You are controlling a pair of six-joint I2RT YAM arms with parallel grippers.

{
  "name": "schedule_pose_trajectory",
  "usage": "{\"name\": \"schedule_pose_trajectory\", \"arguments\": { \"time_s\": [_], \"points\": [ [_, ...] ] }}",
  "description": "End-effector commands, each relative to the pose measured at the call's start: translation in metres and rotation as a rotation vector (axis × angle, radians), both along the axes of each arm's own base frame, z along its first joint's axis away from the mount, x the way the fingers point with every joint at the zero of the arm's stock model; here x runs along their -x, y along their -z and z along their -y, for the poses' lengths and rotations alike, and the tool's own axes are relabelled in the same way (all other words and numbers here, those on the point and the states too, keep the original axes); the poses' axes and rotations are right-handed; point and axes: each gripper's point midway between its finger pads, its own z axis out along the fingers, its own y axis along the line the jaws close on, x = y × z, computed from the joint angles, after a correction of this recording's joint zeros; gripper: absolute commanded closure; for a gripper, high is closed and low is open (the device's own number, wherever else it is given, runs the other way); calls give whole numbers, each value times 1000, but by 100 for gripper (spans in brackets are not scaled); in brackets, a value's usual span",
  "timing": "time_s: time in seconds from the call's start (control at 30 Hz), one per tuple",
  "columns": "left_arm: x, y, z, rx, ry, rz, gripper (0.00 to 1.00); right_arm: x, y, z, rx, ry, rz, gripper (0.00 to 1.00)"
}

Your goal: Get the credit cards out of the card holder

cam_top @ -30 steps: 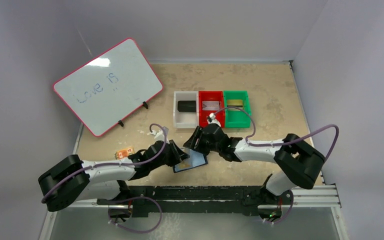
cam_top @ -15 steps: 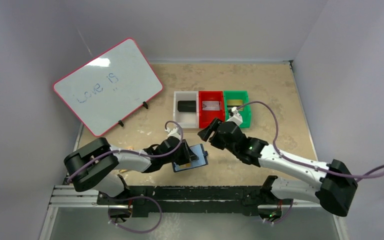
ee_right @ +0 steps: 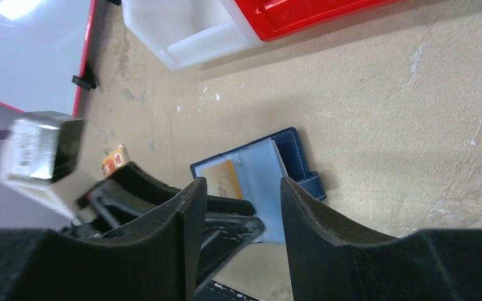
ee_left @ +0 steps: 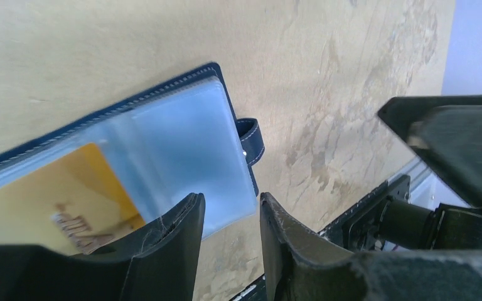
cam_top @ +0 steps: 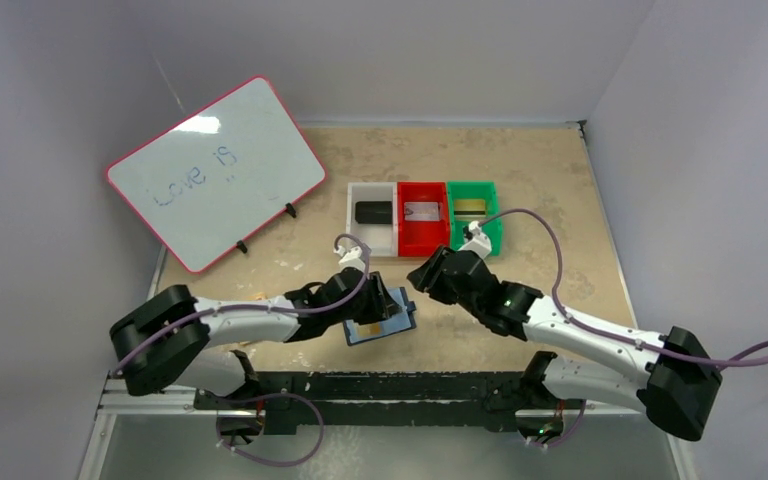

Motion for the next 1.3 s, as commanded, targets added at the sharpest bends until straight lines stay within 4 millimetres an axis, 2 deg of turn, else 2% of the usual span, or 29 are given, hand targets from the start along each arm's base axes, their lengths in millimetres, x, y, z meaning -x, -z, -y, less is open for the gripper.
{"name": "schedule_pose_trajectory", "arguments": {
  "time_s": [0.0, 0.17, 0.3, 0.43, 0.5, 0.63, 0.8, 1.03, 1.27],
  "points": [
    [-20, -24, -26, -93, -106, 107, 63, -7, -8, -12, -9, -30, 24, 52],
    [-26, -36, -53, -161, -184, 151, 63, -6, -10, -29, -18, -110, 35, 54],
    [-33, -43, -83, -235, -294, 182, 64, -4, -11, -49, -43, -206, 44, 56],
    [-33, -41, -110, -286, -373, 200, 64, 2, 1, -65, -41, -299, 18, 59],
    [-30, -40, -114, -282, -372, 196, 64, 1, 6, -71, -33, -322, 14, 60],
    [-21, -33, -108, -239, -336, 167, 64, 2, 14, -89, -33, -410, 16, 62],
    [-16, -30, -91, -165, -284, 140, 64, 6, 38, -102, -12, -474, -45, 66],
    [-8, -16, -81, -181, -223, 95, 64, 15, 65, -103, 11, -506, -116, 67],
    [-3, 1, -85, -226, -217, 59, 64, 27, 88, -99, 22, -528, -177, 66]
  ]
}}
